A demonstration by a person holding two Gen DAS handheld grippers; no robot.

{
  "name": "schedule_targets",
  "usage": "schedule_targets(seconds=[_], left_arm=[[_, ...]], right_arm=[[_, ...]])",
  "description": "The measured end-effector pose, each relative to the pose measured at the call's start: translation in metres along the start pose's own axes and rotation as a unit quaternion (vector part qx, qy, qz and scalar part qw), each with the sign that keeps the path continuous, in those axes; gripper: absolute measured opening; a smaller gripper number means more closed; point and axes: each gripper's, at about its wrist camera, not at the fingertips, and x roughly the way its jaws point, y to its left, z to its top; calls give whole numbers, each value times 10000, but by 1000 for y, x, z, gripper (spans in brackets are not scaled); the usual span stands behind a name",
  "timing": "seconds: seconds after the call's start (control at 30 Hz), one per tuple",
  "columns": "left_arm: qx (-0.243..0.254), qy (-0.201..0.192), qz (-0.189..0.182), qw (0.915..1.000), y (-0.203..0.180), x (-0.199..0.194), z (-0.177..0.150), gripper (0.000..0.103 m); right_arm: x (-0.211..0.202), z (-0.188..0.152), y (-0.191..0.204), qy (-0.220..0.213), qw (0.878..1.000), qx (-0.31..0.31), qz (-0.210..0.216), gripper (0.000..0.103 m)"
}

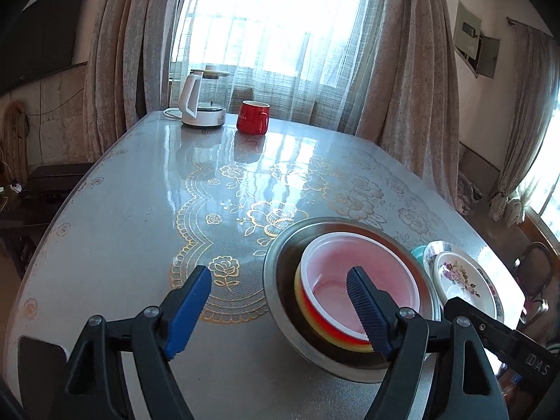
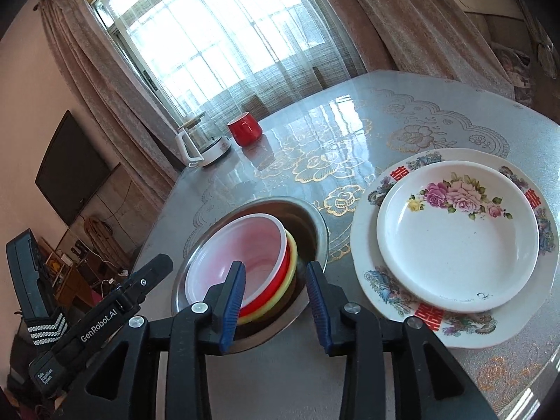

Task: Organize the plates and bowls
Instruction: 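Close both grippers on the rim of the steel bowl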

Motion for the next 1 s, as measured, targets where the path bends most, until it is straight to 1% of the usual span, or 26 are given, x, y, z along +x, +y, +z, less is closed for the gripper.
schedule_targets(seconds=[0.1,0.2,0.27,0.33,0.4,0.47,0.5,0.6,0.63,0.7,0.77,0.83,0.9,1.0], left_arm=[[-222,38,-195,9996,12,0,-9,80],[-523,64,-436,9977,21,4,-13,80],[-638,96,-547,9964,23,7,-13,78],[-706,164,-613,9955,25,10,-12,77],[-696,271,-619,9953,24,13,-11,69],[-732,350,-639,9947,25,16,-10,63],[-752,404,-655,9942,26,17,-10,56],[-803,533,-698,9929,28,19,-8,44],[-778,578,-703,9928,28,20,-7,41],[-791,716,-709,9918,29,23,-6,32],[-877,856,-824,9890,32,27,-5,28],[-925,934,-899,9872,33,30,-3,27],[-866,1015,-938,9866,33,31,-2,25],[-777,1195,-1036,9844,31,35,0,24]], right_arm=[[-7,-13,-5,14,10000,16,42,36],[-11,-22,-4,20,9999,-119,38,36],[-9,-26,-4,122,9997,-183,72,36],[-4,-27,-8,245,9996,-47,99,36],[-3,-27,-12,295,9994,74,136,36],[0,-25,-13,346,9993,135,86,36],[2,-23,-13,360,9991,189,112,36],[10,-18,-13,582,9978,307,105,36],[12,-17,-13,605,9975,345,112,36],[16,-15,-10,654,9974,299,69,36],[18,-13,-7,684,9973,265,62,36],[23,-12,-6,795,9964,291,-2,36],[28,-11,-8,897,9950,434,52,36],[33,-9,-13,1036,9925,637,115,36]])
